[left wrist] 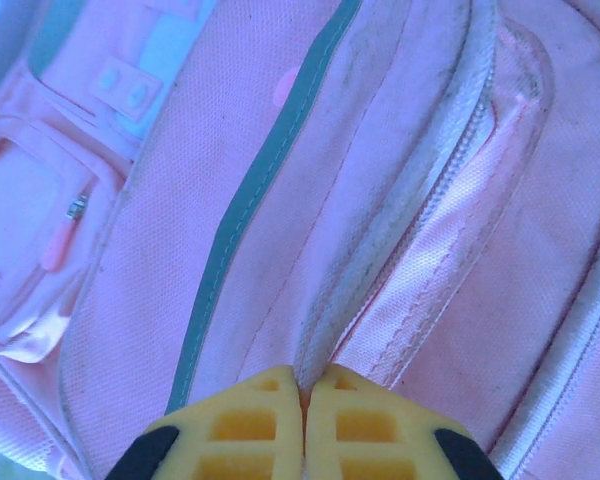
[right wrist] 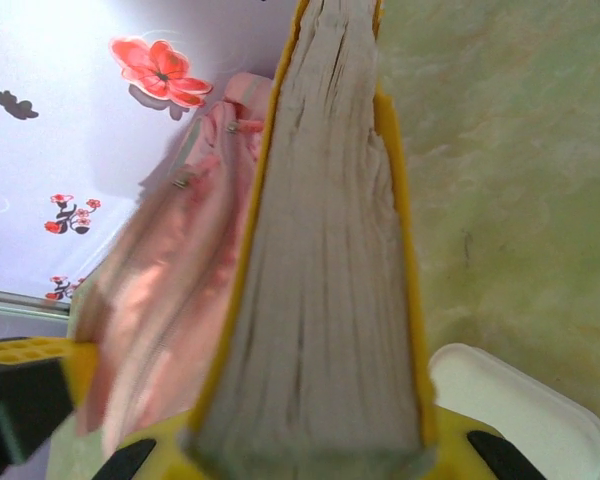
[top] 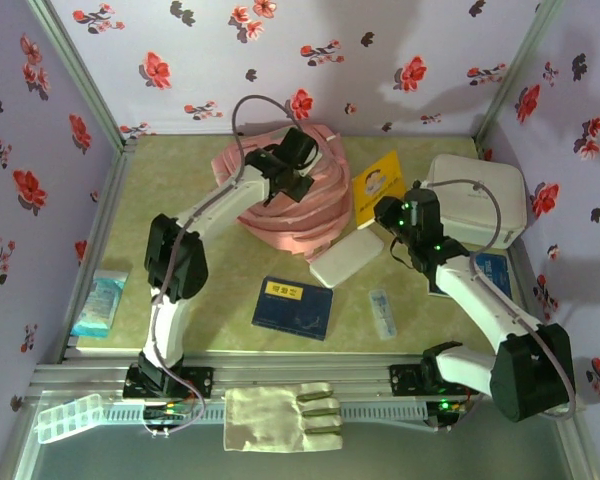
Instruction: Pack the student bag
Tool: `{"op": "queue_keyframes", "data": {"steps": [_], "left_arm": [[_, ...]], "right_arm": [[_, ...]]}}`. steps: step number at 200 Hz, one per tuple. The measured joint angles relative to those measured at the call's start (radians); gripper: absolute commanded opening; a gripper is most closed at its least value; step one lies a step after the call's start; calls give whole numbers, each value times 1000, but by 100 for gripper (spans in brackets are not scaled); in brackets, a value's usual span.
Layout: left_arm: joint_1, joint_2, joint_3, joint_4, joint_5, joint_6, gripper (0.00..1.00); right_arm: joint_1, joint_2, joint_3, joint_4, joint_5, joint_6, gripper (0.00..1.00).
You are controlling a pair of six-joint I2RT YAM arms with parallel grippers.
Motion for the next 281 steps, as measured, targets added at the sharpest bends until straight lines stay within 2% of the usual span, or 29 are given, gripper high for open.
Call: {"op": "queue_keyframes", "data": {"steps": [46,83,166,240,281], "left_arm": [[3,-97,-49,72,-3,-72,0],[3,-132,-65,108,-8,-117,0],[3,-154,-72,142,-14,-172,0],[15,-162,-80,145,-15,-204,0],[16,-171,-94,148,-15,-211,0]], "right_arm": [[0,-34,-15,1,6,-2,18],[1,-5,-32,73,-97,22,17],[108,225,-45,411,-265,172,17],[145,458,75,615,-272,319,18],[146,573,150,668,-260,379,18]]}}
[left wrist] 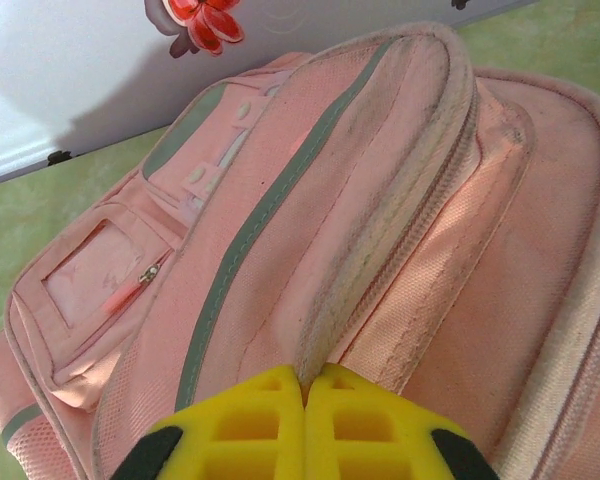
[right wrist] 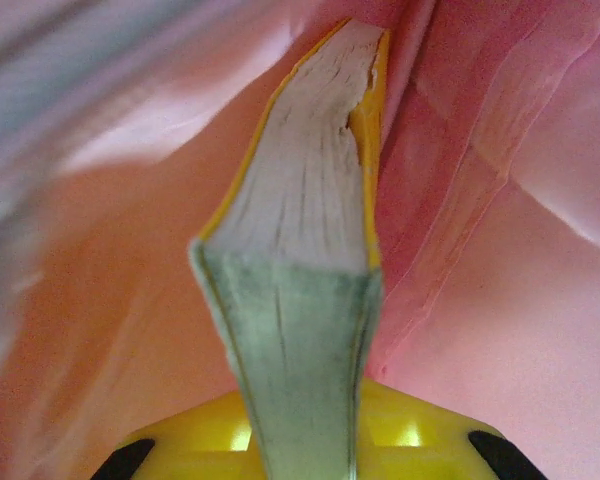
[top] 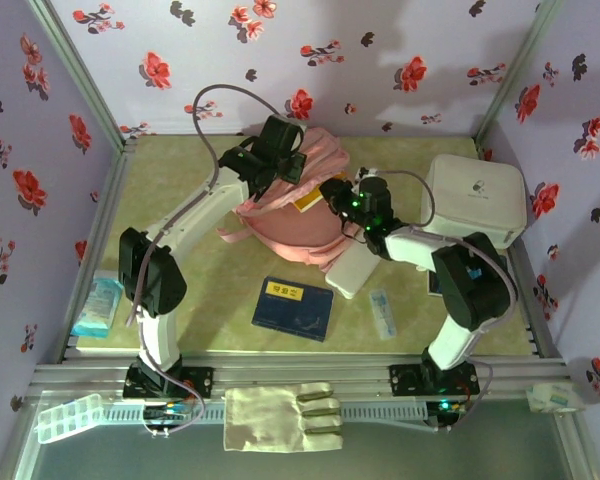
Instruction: Pack the student bag
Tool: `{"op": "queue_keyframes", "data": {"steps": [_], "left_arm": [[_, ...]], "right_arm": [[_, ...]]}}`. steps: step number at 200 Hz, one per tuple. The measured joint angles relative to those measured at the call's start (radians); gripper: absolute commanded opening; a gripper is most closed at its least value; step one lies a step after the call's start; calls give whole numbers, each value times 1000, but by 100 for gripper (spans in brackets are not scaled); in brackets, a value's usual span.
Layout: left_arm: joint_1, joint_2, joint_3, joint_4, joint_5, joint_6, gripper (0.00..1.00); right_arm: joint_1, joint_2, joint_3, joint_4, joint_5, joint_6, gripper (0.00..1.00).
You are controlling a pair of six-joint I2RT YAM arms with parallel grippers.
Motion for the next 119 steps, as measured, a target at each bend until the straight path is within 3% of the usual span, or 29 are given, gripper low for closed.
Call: {"op": "queue_keyframes", "data": {"steps": [88,119], "left_arm": [[11,-3,-16,2,1,-27,0],[19,-6,-17,2,1,-39,0]], "right_arm": [[40,225,230,-199,74,36,22],[47,315,297,-227,59,68,29]]}}
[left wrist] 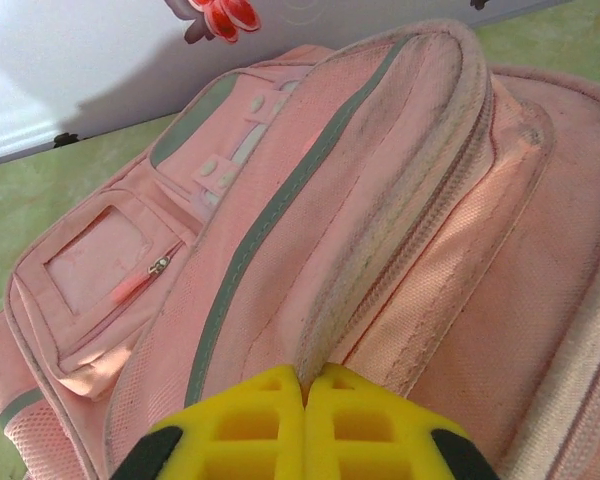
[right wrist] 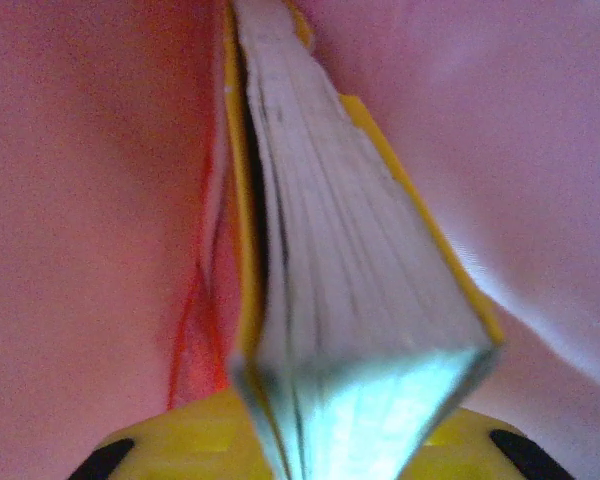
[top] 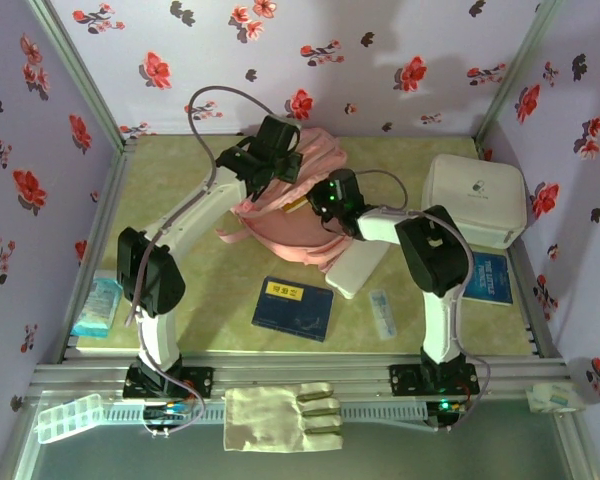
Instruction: Pack the student bag
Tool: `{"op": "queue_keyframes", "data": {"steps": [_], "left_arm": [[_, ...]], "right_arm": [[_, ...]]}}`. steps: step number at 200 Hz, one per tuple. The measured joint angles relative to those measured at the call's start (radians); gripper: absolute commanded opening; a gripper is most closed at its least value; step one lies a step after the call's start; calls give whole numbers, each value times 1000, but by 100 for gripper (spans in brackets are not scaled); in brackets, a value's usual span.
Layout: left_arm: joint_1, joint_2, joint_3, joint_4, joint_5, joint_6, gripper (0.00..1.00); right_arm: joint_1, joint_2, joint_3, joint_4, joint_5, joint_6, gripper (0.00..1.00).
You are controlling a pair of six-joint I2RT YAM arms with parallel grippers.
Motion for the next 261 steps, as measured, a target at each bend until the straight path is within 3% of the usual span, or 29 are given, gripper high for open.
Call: {"op": "queue_keyframes", "data": {"steps": [45,131,180,191,203,218,245,261], "left_arm": [[22,-10,-29,7,10,-9,0],[121,-60,-179,72,60,-53,0],[204,-106,-307,116,60,-82,0],[219,-122,-332,119,60,-89,22],[229,-145,-359,116,58,-108,52],[235,-183,-396,107,50,-137,76],[238,-286,-489,109,43,-209,97],[240,-358,-556,112,44,-240,100]], "right_arm": [[3,25,22,7,-50,0,51],[-47,-329,-296,7,-35,-66,54],[-69,-462,-352,-118,45,-235,64],[-69,-494,-350,-171,63,-299,65],[-69,-526,-342,-238,84,-370,67],[-69,-558,-328,-323,109,-454,69],[-61,-604,-304,-470,155,-572,73],[-44,-616,-285,-555,177,-628,75]]}}
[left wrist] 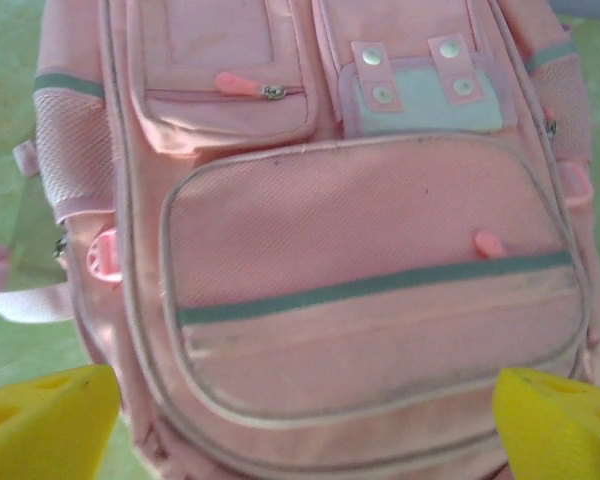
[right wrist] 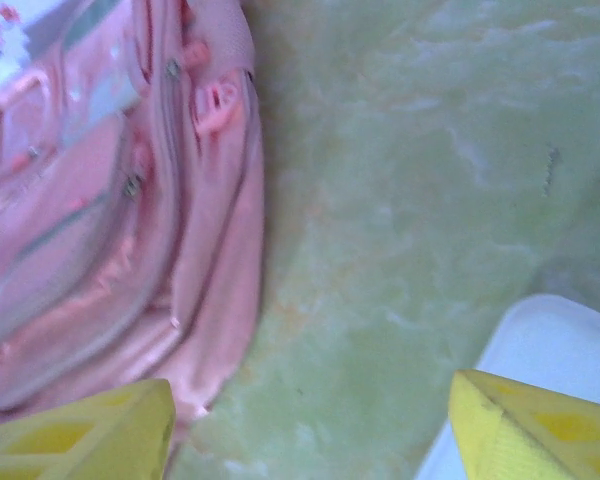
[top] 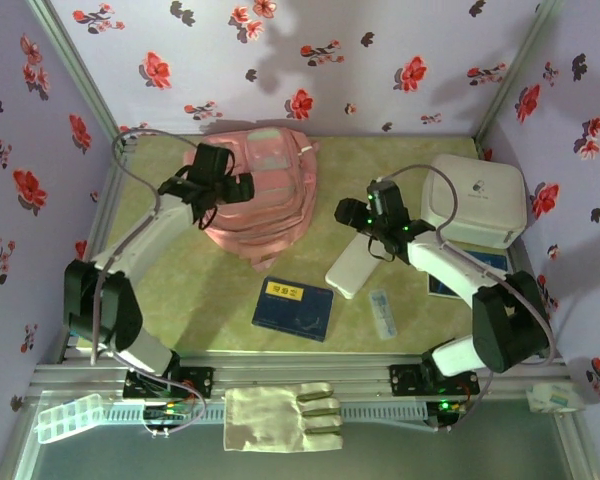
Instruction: Pack the student bag
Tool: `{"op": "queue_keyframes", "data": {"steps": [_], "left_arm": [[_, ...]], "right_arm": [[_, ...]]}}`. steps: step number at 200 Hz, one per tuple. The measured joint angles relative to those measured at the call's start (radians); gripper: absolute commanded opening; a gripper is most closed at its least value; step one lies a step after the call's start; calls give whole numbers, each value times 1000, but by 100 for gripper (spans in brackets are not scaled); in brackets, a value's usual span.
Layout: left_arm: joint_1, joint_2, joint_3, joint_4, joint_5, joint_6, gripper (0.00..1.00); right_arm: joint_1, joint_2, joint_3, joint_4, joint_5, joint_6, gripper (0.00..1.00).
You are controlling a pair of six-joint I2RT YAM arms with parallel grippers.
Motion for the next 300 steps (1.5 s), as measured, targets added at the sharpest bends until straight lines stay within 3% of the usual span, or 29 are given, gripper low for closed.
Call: {"op": "queue_keyframes", "data": {"steps": [48,85,115,269,300], "left_arm": [[60,-185,-222,19,9,-80,100],[130,-275,-358,45,55,-112,100],[176,-323,-399,58,92,-116,100],[218,-348,-458,113,206,-180,100],[219,-340,-458,119,220,-184,100]], "right_arm": [[168,35,86,-206,32,-152,75],[376,203,219,-331,92,-275,72],[473,324,283,-379,106,-311,72],[537,570,482,-558,170,-167,73],[538,573,495,-597,256,-127,70]]}}
